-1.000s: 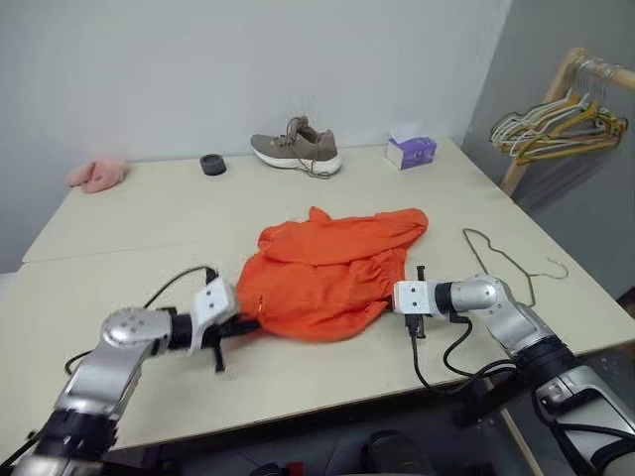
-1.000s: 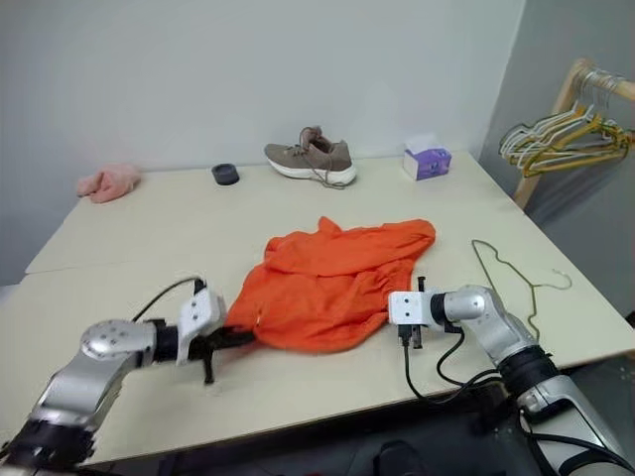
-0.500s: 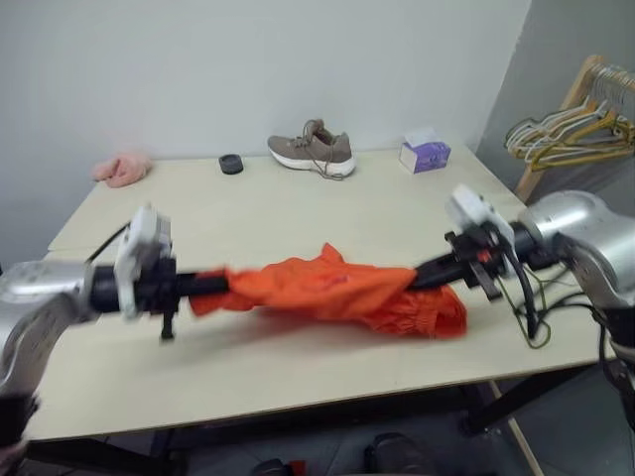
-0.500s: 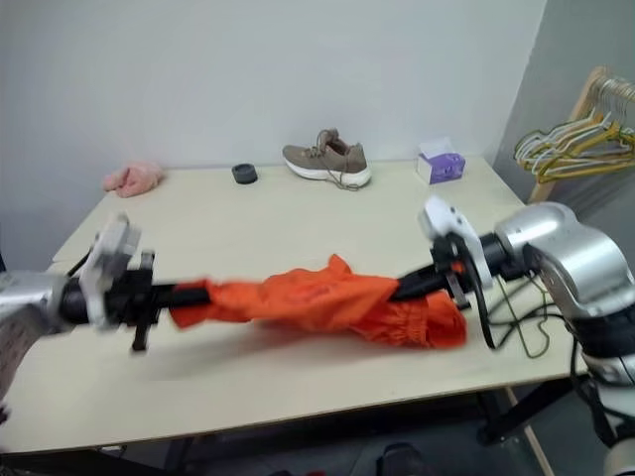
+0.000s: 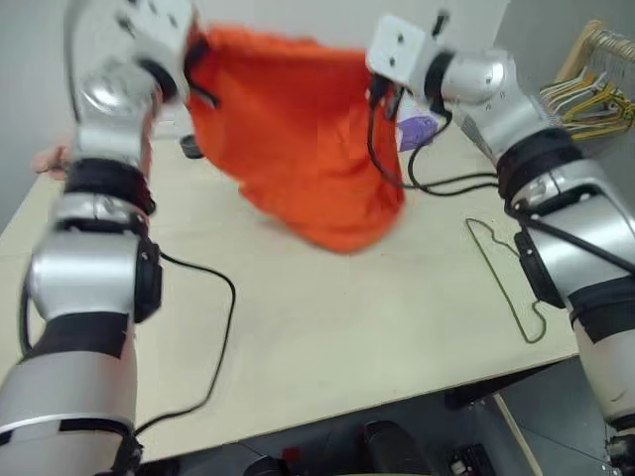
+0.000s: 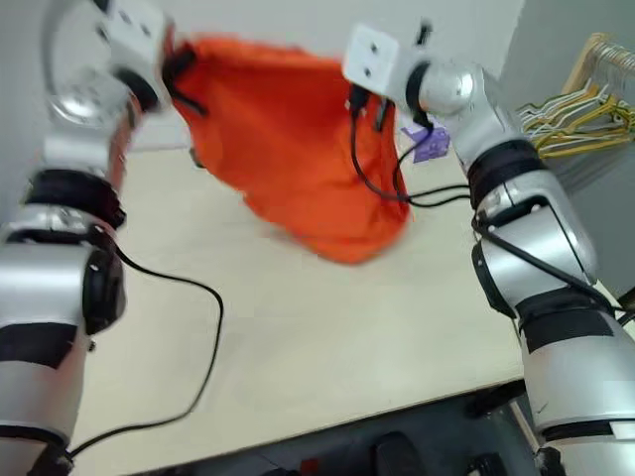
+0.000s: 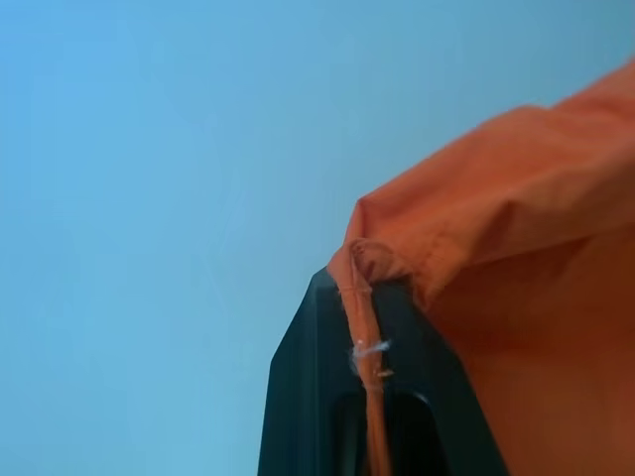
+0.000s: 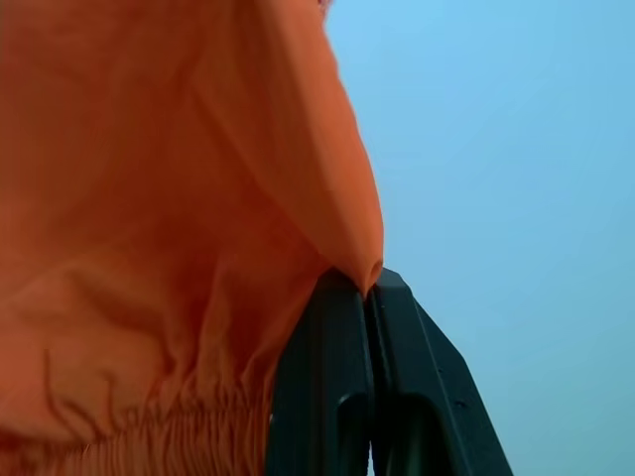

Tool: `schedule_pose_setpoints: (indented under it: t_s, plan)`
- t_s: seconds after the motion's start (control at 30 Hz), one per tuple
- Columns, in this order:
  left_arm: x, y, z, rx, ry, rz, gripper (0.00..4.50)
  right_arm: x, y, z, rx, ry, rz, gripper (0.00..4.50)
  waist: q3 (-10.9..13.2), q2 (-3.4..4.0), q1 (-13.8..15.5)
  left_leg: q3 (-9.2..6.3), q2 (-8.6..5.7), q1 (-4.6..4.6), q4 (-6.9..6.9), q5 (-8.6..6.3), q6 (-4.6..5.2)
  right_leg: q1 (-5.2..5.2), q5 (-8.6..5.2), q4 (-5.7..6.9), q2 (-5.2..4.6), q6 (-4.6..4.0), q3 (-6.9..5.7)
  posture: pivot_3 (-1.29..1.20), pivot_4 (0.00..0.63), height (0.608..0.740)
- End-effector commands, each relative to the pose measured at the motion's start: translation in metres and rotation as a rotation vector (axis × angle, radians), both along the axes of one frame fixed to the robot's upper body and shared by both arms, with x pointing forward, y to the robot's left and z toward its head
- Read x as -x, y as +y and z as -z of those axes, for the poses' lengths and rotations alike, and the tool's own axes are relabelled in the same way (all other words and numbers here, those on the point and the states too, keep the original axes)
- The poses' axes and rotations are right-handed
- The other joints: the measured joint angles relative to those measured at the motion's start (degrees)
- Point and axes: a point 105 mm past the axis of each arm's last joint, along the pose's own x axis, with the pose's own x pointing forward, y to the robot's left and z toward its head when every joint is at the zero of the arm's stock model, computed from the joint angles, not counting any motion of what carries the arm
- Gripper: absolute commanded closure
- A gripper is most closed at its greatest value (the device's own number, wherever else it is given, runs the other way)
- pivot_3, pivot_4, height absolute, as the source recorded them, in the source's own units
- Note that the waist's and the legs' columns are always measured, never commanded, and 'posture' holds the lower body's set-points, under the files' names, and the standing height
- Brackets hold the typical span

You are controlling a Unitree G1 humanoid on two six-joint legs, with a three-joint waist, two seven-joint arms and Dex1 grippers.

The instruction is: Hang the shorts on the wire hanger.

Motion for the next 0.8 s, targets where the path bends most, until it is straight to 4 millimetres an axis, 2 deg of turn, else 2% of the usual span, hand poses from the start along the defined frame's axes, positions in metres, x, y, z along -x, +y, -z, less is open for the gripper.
schedule_pose_setpoints:
  t_s: [0.03, 0.1, 0.13, 0.17, 0.2, 0.27, 0.3, 0.37, 0.47, 0.53, 0.63, 0.8]
  plan:
    - [0.028, -0.007, -0.031, -0.351, -0.208, -0.098, 4.5, 0.021, 0.003, -0.011, 0.015, -0.195, -0.109, 4.47, 0.0, 0.02, 0.0, 0.0, -0.01, 0.1, -0.37, 0.0, 0.0, 0.01, -0.04, 0.01, 0.0, 0.0, -0.02, -0.2, 0.0, 0.74]
    - [0.027, -0.005, -0.016, -0.428, -0.179, -0.089, 4.5, 0.022, 0.004, 0.009, 0.039, -0.19, -0.154, 4.47, 0.0, 0.03, 0.3, 0.03, -0.03, 0.27, -0.48, 0.01, -0.02, 0.15, -0.17, 0.03, 0.01, -0.18, -0.03, -0.2, 0.0, 0.74]
    - [0.022, -0.001, 0.004, -0.463, -0.116, -0.074, 4.5, 0.02, 0.004, 0.029, 0.056, -0.157, -0.181, 4.47, 0.0, 0.02, 0.5, 0.14, -0.07, 0.4, -0.41, 0.03, -0.04, 0.29, -0.18, 0.0, -0.01, -0.17, -0.03, -0.19, 0.0, 0.74]
    - [0.017, 0.004, 0.029, -0.487, -0.036, -0.059, 4.5, 0.017, 0.005, 0.052, 0.083, -0.11, -0.204, 4.47, 0.0, 0.04, 0.7, 0.3, -0.12, 0.81, -0.38, 0.04, -0.04, 0.62, -0.17, 0.05, -0.03, -0.18, 0.01, -0.19, 0.0, 0.74]
    - [0.012, 0.011, 0.064, -0.488, 0.085, -0.029, 4.5, 0.016, 0.005, 0.081, 0.106, -0.042, -0.23, 4.47, 0.0, 0.03, 0.9, 0.36, -0.15, 1.23, -0.33, -0.08, 0.16, 1.08, -0.18, 0.07, -0.05, -0.17, -0.02, -0.19, 0.0, 0.74]
    - [0.012, 0.02, 0.124, -0.46, 0.297, 0.033, 4.5, 0.015, 0.007, 0.127, 0.133, 0.076, -0.268, 4.47, 0.1, 0.01, 1.0, 0.44, -0.13, 2.41, -0.38, -0.12, 0.22, 2.26, -0.2, 0.08, -0.05, -0.14, 0.01, -0.18, 0.0, 0.74]
    - [0.017, 0.022, 0.159, -0.399, 0.412, 0.08, 4.5, 0.017, 0.007, 0.151, 0.151, 0.139, -0.288, 4.47, 0.1, 0.06, 1.0, 0.47, -0.07, 2.96, -0.4, -0.11, 0.23, 2.71, -0.28, 0.05, -0.02, -0.03, 0.03, -0.18, 0.0, 0.74]
    - [0.039, 0.026, 0.22, -0.299, 0.63, 0.139, 4.5, 0.026, 0.008, 0.194, 0.203, 0.237, -0.33, 4.47, 0.1, 0.04, 0.6, 0.32, 0.12, 3.26, -0.34, 0.0, 0.27, 3.0, -0.16, 0.15, 0.05, -0.19, 0.12, -0.18, 0.0, 0.74]
    - [0.078, 0.029, 0.28, -0.155, 0.856, 0.168, 4.5, 0.043, 0.007, 0.244, 0.253, 0.366, -0.395, 4.47, 0.0, -0.13, 0.1, -0.22, 0.28, 2.93, -0.14, 0.14, 0.12, 2.78, 0.15, 0.43, 0.08, -0.58, 0.17, -0.17, 0.0, 0.74]
    - [0.102, 0.029, 0.304, -0.105, 0.974, 0.176, 4.5, 0.056, 0.005, 0.269, 0.285, 0.445, -0.439, 4.47, 0.0, -0.13, 0.4, -0.32, 0.28, 2.73, -0.06, 0.17, 0.07, 2.54, 0.14, 0.68, 0.08, -0.59, 0.13, -0.17, 0.0, 0.74]
    - [0.13, 0.026, 0.321, -0.052, 1.105, 0.205, 4.5, 0.08, -0.005, 0.293, 0.361, 0.546, -0.51, 4.47, 0.0, -0.16, 1.3, -0.4, 0.22, 2.86, -0.07, 0.17, 0.06, 2.68, 0.11, 0.66, 0.21, -0.61, 0.01, -0.17, 0.0, 0.74]
    - [0.173, 0.014, 0.334, -0.018, 1.315, 0.318, 4.5, 0.126, -0.032, 0.308, 0.472, 0.743, -0.578, 4.47, 0.0, -0.16, 3.3, -0.43, 0.23, 3.19, 0.01, 0.16, 0.07, 3.11, -0.07, 0.48, 0.18, -0.41, -0.04, -0.19, 0.0, 0.74]
